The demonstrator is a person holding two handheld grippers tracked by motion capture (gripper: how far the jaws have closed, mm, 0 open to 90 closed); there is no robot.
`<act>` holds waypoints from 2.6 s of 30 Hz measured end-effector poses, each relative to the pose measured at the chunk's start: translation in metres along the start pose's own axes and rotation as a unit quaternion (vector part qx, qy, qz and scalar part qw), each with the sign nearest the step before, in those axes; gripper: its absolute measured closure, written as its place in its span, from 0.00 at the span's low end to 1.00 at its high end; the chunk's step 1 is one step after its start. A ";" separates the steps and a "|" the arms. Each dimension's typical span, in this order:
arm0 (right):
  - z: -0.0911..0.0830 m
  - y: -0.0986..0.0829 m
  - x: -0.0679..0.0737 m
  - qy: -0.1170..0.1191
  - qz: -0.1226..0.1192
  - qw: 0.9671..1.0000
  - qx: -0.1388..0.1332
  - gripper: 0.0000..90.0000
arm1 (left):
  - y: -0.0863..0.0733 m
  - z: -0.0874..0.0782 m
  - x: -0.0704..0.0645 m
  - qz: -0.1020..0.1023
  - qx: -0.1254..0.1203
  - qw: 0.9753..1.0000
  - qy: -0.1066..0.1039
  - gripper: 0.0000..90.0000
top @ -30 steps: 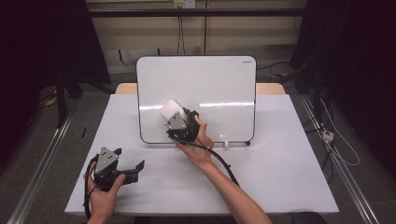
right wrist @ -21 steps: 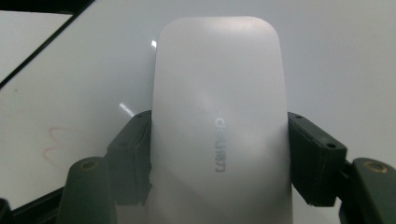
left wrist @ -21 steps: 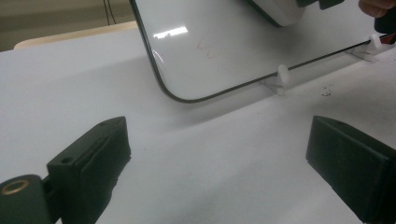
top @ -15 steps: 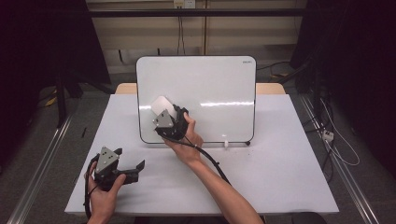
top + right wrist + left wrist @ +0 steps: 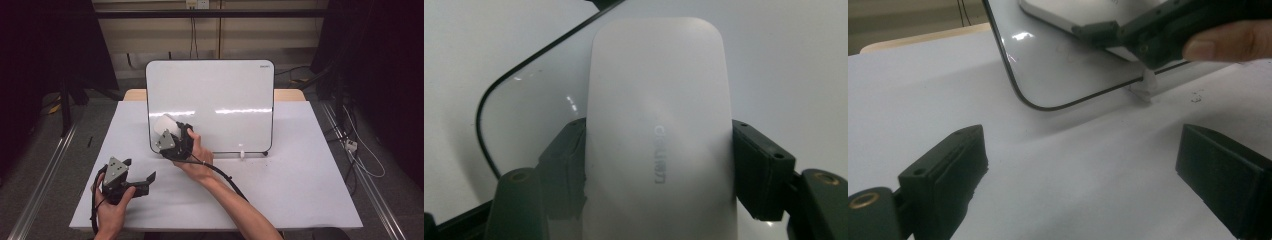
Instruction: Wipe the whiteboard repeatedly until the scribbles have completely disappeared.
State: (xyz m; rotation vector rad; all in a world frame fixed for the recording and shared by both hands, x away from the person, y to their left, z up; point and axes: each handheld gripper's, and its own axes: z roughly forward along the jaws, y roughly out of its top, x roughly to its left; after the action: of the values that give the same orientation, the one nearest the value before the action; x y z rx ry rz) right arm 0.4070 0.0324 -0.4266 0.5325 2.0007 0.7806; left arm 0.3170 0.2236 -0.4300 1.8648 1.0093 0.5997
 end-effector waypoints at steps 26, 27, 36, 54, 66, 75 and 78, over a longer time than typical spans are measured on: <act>0.016 0.027 -0.028 -0.016 0.056 0.998 -0.017 0.35 | 0.000 -0.002 0.003 -0.006 -0.006 1.000 -0.001 0.07; 0.017 0.028 -0.030 -0.018 0.060 0.998 -0.017 0.35 | 0.000 -0.002 0.003 -0.005 -0.005 1.000 0.000 0.07; 0.018 0.027 -0.008 -0.034 0.050 0.998 -0.033 0.35 | 0.000 -0.002 0.002 0.002 -0.005 1.000 0.000 0.07; 0.007 0.004 0.023 -0.016 0.036 0.998 -0.039 0.35 | 0.000 -0.002 0.001 0.002 -0.002 1.000 0.000 0.07; 0.002 -0.001 -0.026 -0.039 0.068 0.997 -0.023 0.35 | 0.000 -0.004 0.002 0.001 -0.004 1.000 0.001 0.07; 0.000 -0.003 -0.043 -0.074 0.099 0.992 -0.018 0.35 | 0.000 -0.002 0.001 0.000 -0.004 1.000 0.001 0.07; 0.003 0.000 -0.035 -0.078 0.117 0.990 -0.024 0.35 | 0.000 -0.002 0.000 0.003 -0.003 1.000 0.001 0.07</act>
State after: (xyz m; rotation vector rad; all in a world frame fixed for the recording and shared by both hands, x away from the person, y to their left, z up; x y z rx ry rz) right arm 0.4272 0.0113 -0.4073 0.7864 1.7908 0.8993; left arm 0.3159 0.2249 -0.4288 1.8628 1.0013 0.6079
